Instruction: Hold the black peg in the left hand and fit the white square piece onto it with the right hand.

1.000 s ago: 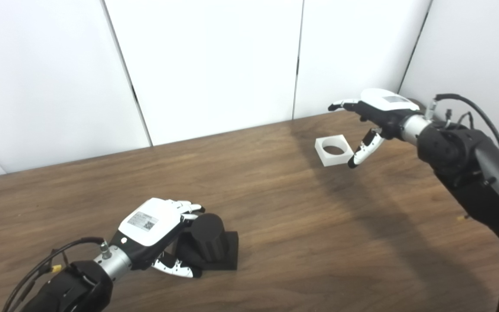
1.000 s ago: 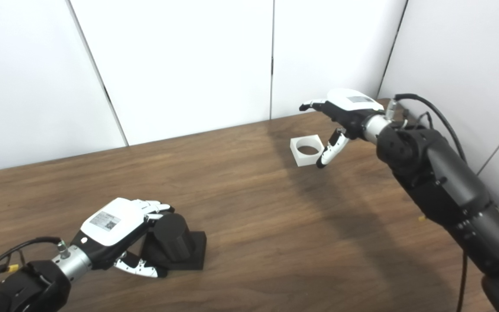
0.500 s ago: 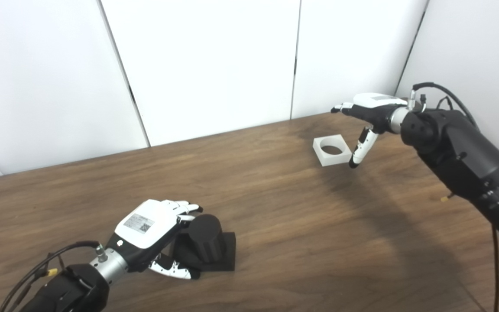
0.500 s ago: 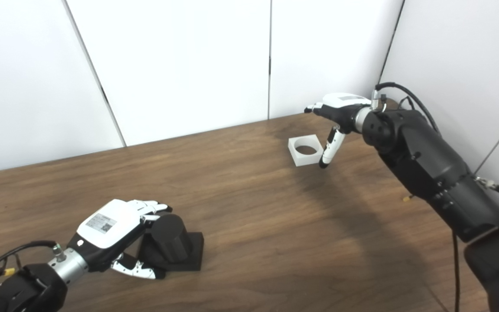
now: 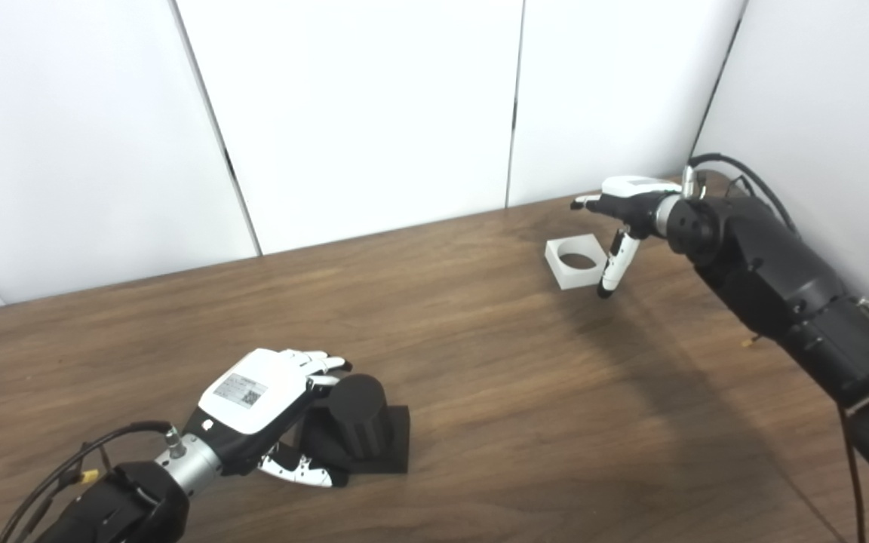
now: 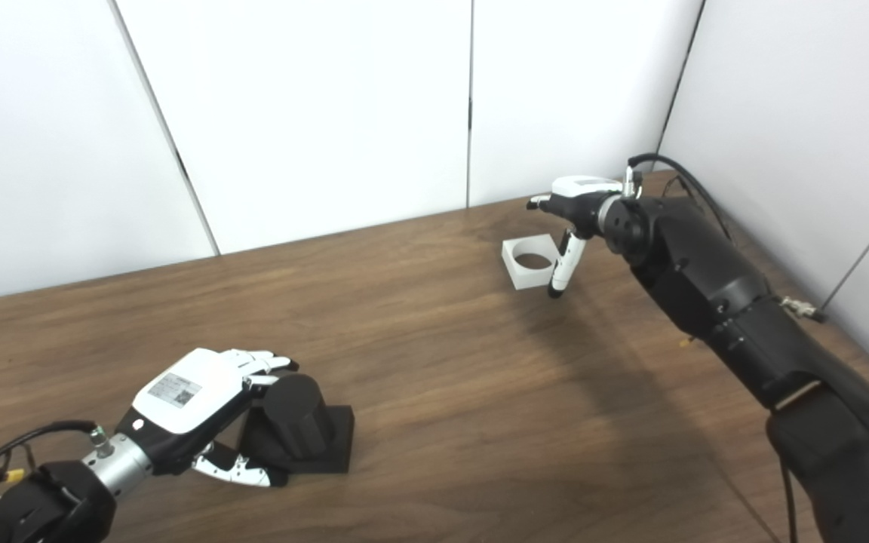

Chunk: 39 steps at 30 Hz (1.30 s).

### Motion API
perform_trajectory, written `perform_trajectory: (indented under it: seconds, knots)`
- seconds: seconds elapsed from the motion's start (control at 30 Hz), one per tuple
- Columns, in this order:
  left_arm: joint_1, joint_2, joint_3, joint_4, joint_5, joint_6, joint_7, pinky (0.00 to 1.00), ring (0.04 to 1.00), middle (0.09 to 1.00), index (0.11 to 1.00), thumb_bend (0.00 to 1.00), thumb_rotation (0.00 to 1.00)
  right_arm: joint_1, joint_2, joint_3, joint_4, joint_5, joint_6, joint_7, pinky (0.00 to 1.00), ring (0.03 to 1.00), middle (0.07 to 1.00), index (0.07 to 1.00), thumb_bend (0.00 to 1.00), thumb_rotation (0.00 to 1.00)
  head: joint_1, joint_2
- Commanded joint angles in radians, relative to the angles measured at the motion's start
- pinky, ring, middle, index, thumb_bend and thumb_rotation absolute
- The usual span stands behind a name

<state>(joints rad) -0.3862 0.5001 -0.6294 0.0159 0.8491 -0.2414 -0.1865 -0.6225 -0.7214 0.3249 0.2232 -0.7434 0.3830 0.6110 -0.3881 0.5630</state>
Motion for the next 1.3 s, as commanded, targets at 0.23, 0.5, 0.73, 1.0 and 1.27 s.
perform_trajectory:
  seconds: [0.23,0.5,0.73,1.0,1.27]
  knots:
    - [0.088,0.053,-0.046,0.005,0.054,-0.003,-0.137,0.82,0.875,0.872,0.491,0.52,0.07,-0.061,0.019,0.017,0.06,-0.018,-0.041,-0.066,0.81,0.933,0.973,0.933,0.84,0.12,0.002,0.01]
    - [0.089,0.058,-0.039,-0.015,0.042,0.0,-0.159,0.82,0.878,0.871,0.491,0.52,0.07,-0.049,0.031,0.029,0.112,-0.03,-0.064,-0.132,0.84,0.954,0.972,0.877,0.82,0.11,0.002,0.018]
    - [0.09,0.063,-0.035,-0.021,0.036,-0.009,-0.164,0.81,0.874,0.865,0.49,0.52,0.07,-0.036,0.034,0.045,0.146,-0.041,-0.066,-0.167,0.81,0.935,0.958,0.849,0.81,0.12,0.007,0.025]
    - [0.099,0.069,-0.027,-0.037,0.026,-0.003,-0.177,0.82,0.876,0.869,0.491,0.52,0.07,-0.023,0.018,0.078,0.207,-0.083,-0.088,-0.227,0.74,0.9,0.914,0.777,0.78,0.12,0.003,0.03]
    - [0.102,0.067,-0.022,-0.053,0.032,0.008,-0.197,0.83,0.884,0.872,0.491,0.52,0.07,-0.014,0.001,0.083,0.244,-0.082,-0.119,-0.29,0.71,0.855,0.849,0.658,0.74,0.1,0.005,0.036]
